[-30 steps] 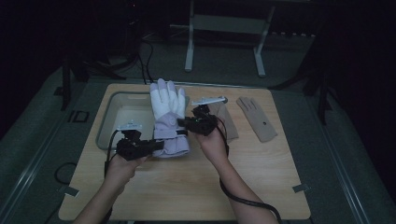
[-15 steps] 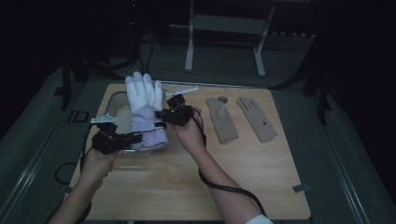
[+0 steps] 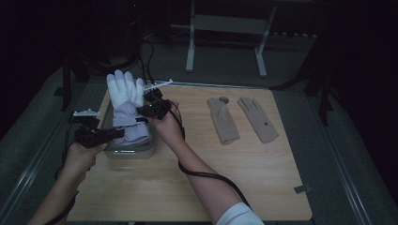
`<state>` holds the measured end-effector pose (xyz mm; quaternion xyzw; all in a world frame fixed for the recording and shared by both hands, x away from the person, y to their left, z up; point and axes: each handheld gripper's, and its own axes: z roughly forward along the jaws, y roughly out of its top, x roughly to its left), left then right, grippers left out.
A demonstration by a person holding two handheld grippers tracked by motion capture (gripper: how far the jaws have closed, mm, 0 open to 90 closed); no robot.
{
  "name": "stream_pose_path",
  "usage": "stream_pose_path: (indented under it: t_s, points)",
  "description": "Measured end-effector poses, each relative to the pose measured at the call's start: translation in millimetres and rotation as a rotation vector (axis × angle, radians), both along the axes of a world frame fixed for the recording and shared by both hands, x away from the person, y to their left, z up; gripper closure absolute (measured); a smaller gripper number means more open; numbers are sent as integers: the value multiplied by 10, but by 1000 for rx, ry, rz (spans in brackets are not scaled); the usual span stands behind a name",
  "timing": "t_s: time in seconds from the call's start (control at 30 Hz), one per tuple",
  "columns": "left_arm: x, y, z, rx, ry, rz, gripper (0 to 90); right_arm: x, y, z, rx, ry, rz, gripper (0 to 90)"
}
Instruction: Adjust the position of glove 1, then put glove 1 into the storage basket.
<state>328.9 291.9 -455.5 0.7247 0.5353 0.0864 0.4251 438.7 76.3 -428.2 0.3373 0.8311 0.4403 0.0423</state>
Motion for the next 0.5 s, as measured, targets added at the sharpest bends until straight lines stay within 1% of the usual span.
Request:
stream_pose_path:
  t_s: [0.1,0.13,0.27,0.3,0.4,0.5]
  points:
    - [69,14,-78,10,23,6,757,58,45,-98,-9,13,-10,789]
    - [88,18,-100,20,29,6,757,76,56,-133,-11,16,-11,789]
    - [159,34,-203,33,63,11,756,120,114,-267,-47,20,-22,789]
    - [181,36,-242,34,77,11,756,125,123,-293,-51,24,-25,790]
    - [211,21,-315,57,100,15,755,162,155,-405,-80,46,-28,789]
    - [211,-8,-362,69,113,20,754,187,180,-485,-106,66,-28,789]
